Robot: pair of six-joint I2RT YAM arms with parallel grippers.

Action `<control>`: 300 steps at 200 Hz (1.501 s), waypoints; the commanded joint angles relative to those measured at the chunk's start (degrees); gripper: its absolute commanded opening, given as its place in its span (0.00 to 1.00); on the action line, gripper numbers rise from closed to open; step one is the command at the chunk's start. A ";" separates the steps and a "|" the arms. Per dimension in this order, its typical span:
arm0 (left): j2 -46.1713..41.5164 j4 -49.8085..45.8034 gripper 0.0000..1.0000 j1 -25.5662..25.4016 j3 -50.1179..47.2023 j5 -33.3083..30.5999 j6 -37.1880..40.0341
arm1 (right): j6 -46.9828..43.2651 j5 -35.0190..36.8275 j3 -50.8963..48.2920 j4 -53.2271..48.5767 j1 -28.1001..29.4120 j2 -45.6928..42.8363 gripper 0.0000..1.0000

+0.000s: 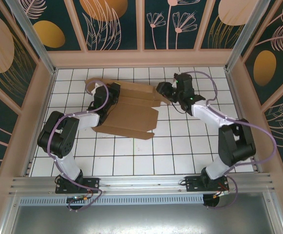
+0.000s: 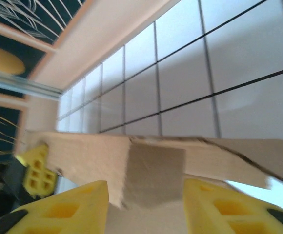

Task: Fold the paper box

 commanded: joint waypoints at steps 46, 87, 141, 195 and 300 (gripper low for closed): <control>-0.37 -13.48 0.00 0.20 0.15 -6.26 0.79 | -4.77 16.08 5.84 -15.38 7.91 9.60 0.02; -2.00 -19.05 0.00 0.29 0.70 -10.54 -1.05 | -9.60 12.26 15.03 -17.28 4.76 19.27 0.14; -0.13 -26.04 0.00 0.33 5.32 -11.71 -4.76 | -14.90 6.97 29.32 -21.14 1.45 29.87 0.25; 2.36 -28.89 0.00 0.80 9.43 -12.54 -6.08 | -14.37 3.02 28.20 -17.19 0.11 31.38 0.41; 5.92 -28.35 0.00 1.91 11.21 -11.51 -6.60 | -13.72 9.93 25.14 -12.12 -0.22 32.05 0.50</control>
